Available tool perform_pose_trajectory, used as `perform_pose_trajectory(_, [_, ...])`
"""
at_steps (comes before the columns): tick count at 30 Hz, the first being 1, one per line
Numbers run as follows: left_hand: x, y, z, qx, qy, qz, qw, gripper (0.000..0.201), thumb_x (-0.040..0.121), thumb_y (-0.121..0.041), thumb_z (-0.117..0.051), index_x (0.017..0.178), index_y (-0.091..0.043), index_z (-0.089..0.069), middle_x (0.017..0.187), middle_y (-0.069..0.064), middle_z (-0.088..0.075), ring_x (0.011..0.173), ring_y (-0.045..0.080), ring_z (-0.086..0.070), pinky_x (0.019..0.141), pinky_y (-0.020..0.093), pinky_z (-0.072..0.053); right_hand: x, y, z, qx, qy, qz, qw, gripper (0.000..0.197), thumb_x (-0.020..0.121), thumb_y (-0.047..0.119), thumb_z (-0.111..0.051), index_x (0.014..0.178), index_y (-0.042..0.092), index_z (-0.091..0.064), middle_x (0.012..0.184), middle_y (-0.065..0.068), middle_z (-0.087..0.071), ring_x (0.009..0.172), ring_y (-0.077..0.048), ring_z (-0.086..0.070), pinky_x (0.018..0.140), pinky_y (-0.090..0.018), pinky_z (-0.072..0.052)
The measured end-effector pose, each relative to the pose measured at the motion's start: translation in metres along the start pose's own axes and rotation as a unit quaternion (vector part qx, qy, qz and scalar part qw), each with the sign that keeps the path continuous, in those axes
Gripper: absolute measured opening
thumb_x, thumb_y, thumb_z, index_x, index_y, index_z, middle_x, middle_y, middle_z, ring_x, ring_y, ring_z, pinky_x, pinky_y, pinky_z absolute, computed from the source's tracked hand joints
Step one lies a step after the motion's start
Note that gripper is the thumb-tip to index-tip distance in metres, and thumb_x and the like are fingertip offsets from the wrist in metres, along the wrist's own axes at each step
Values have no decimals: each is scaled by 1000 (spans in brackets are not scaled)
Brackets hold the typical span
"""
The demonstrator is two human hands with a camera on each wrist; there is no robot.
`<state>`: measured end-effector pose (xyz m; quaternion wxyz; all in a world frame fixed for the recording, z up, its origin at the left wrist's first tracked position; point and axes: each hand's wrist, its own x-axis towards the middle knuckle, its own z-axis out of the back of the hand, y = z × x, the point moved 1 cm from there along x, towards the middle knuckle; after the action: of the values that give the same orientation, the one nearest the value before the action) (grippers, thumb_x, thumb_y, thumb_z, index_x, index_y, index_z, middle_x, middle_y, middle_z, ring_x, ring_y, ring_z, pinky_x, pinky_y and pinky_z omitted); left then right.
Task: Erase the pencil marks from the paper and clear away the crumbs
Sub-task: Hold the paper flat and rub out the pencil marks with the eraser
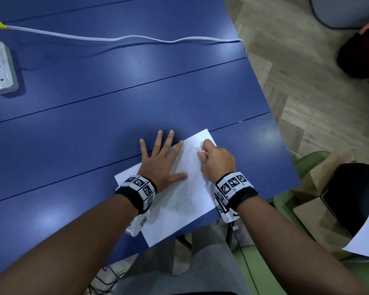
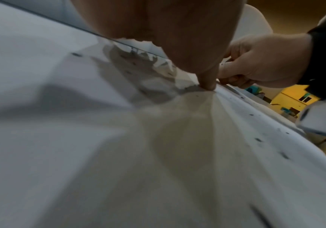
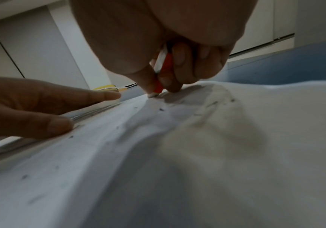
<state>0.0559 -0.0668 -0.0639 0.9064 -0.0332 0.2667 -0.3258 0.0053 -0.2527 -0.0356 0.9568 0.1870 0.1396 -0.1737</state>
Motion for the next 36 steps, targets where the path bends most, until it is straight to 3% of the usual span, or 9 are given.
perform_pose_trajectory(3, [-18, 4, -8, 6, -25, 14, 1000, 93, 87, -81, -15, 162, -27, -5, 167, -1, 23, 152, 26, 26, 112, 69, 20, -2, 0, -2, -7, 0, -13, 1000, 13, 97, 29, -47, 105, 18, -47, 73, 3, -51, 67, -26, -45, 56, -31, -30])
perform_pose_trajectory(6, [-30, -6, -14, -8, 5, 40, 999, 94, 83, -80, -5, 161, -28, 2, 165, -1, 27, 151, 27, 29, 113, 68, 19, -5, 4, -3, -3, -6, -25, 1000, 14, 98, 28, -46, 106, 18, -47, 76, 3, -53, 69, -26, -50, 56, -31, -33])
perform_pose_trajectory(11, [-31, -15, -20, -19, 5, 61, 998, 98, 84, -88, -17, 157, -33, 18, 161, 1, 38, 146, 28, 38, 112, 68, 22, -11, 16, -5, 20, 2, 23, 1000, 13, 99, 31, -44, 103, 18, -45, 81, 1, -62, 72, -27, -54, 58, -32, -37])
perform_pose_trajectory(17, [-29, -18, -22, -2, 7, 64, 998, 101, 84, -88, -20, 157, -32, 20, 160, 2, 40, 146, 30, 38, 112, 70, 18, -11, 19, -9, 17, 12, 24, 999, 13, 97, 32, -48, 97, 20, -47, 73, 0, -58, 68, -28, -49, 57, -31, -33])
perform_pose_trajectory(20, [-29, -18, -22, 6, 5, 68, 998, 102, 84, -87, -21, 158, -29, 18, 160, 4, 40, 147, 32, 37, 111, 72, 17, -22, 24, -13, -3, 39, 64, 997, 12, 97, 32, -49, 96, 20, -46, 73, -1, -60, 69, -29, -53, 58, -30, -32])
perform_pose_trajectory(25, [-30, -17, -20, 5, 13, 62, 998, 103, 84, -88, -23, 157, -30, 22, 159, 3, 41, 146, 32, 37, 111, 73, 16, 1, 13, -3, 8, -1, 20, 1000, 11, 95, 30, -48, 97, 19, -48, 72, 1, -55, 73, -31, -55, 58, -31, -32])
perform_pose_trajectory(29, [-29, -17, -21, 8, 11, 65, 998, 102, 84, -87, -21, 156, -30, 23, 158, 3, 42, 146, 33, 37, 111, 73, 15, -13, 18, -8, -20, 37, 77, 996, 12, 96, 33, -47, 98, 21, -47, 77, -2, -63, 73, -31, -56, 58, -31, -35])
perform_pose_trajectory(36, [-29, -17, -22, 2, 0, 64, 998, 104, 83, -89, -22, 157, -30, 20, 160, 3, 40, 147, 31, 36, 111, 71, 17, -2, 19, -8, -1, 1, 11, 1000, 11, 96, 30, -47, 98, 20, -46, 73, 2, -54, 69, -26, -45, 58, -31, -34])
